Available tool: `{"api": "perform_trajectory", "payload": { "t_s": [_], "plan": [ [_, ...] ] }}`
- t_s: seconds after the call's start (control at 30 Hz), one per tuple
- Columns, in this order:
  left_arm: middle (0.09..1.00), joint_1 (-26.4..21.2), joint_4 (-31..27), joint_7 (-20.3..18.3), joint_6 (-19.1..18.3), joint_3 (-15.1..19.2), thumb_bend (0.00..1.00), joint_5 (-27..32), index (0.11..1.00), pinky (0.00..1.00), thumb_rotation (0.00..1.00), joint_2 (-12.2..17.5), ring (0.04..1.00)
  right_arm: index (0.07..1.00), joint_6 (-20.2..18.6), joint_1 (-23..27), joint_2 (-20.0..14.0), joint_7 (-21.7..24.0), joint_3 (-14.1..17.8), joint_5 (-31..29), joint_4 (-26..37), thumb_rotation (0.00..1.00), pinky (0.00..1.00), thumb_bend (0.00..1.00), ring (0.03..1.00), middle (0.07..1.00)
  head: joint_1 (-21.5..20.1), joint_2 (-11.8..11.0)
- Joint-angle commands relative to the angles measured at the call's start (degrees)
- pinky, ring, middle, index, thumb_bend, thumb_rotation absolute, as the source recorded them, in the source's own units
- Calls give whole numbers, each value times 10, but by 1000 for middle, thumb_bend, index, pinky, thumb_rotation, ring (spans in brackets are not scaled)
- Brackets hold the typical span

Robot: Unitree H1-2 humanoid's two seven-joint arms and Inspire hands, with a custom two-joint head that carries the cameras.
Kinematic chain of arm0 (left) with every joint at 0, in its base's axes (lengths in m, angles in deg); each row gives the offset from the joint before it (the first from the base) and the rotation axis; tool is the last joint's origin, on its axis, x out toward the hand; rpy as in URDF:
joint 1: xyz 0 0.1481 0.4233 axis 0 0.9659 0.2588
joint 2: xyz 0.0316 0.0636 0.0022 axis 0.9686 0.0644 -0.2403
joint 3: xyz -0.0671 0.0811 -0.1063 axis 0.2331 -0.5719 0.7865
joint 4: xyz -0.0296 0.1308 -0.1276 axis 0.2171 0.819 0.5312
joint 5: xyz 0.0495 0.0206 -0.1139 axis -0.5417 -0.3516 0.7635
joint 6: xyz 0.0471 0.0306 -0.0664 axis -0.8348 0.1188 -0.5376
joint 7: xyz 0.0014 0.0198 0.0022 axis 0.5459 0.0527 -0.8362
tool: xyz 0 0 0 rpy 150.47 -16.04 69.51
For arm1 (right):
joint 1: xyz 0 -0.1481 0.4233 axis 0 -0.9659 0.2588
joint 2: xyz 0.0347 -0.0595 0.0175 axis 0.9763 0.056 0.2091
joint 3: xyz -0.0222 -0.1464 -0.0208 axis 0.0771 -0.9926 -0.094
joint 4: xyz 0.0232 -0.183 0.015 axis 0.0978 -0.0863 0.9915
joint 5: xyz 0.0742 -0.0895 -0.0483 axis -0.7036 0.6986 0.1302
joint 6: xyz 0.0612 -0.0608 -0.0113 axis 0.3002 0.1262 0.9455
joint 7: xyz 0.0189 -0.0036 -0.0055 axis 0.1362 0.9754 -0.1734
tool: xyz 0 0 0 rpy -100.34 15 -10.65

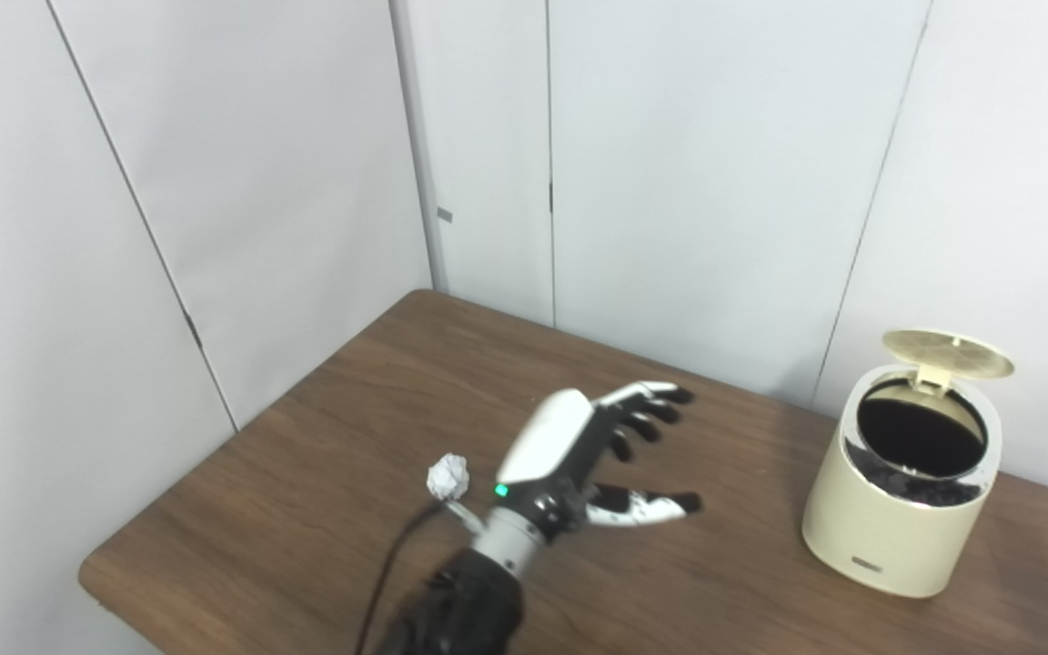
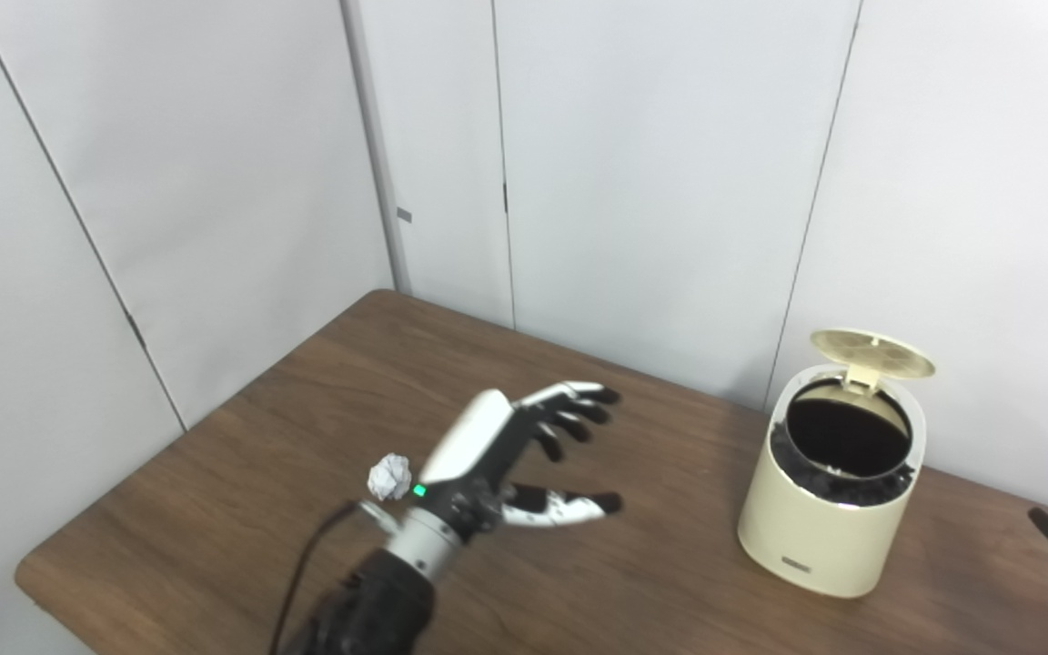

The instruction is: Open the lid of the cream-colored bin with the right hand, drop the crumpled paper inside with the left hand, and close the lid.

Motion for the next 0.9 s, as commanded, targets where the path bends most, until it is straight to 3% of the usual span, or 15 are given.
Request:
{"api": "perform_trajectory", "payload": {
  "t_s": [0.0,0.17,0.33,0.53,0.87],
  "plan": [
    [747,-5,-22,-14,-19,20,710,-11,793,546,114,34,665,1000,17,23,-7,-4,4,-3,12,596,883,800,991,1000,1,1],
    [740,6,-36,-46,-58,41,741,-47,776,531,86,90,666,1000,15,25,-8,-1,6,-6,11,601,864,808,983,1000,6,0],
    [742,10,-65,-114,-114,37,759,-166,769,527,53,123,660,1000,21,28,-7,1,4,-13,5,614,864,810,982,1000,9,2],
    [747,16,-67,-196,-112,40,816,-288,764,487,50,159,650,1000,19,36,-4,5,0,-10,6,579,881,781,989,1000,10,1],
    [772,18,-52,-246,-97,64,896,-360,794,517,115,169,717,1000,13,38,-7,12,1,-7,13,537,889,748,1000,1000,11,3]
  ]
}}
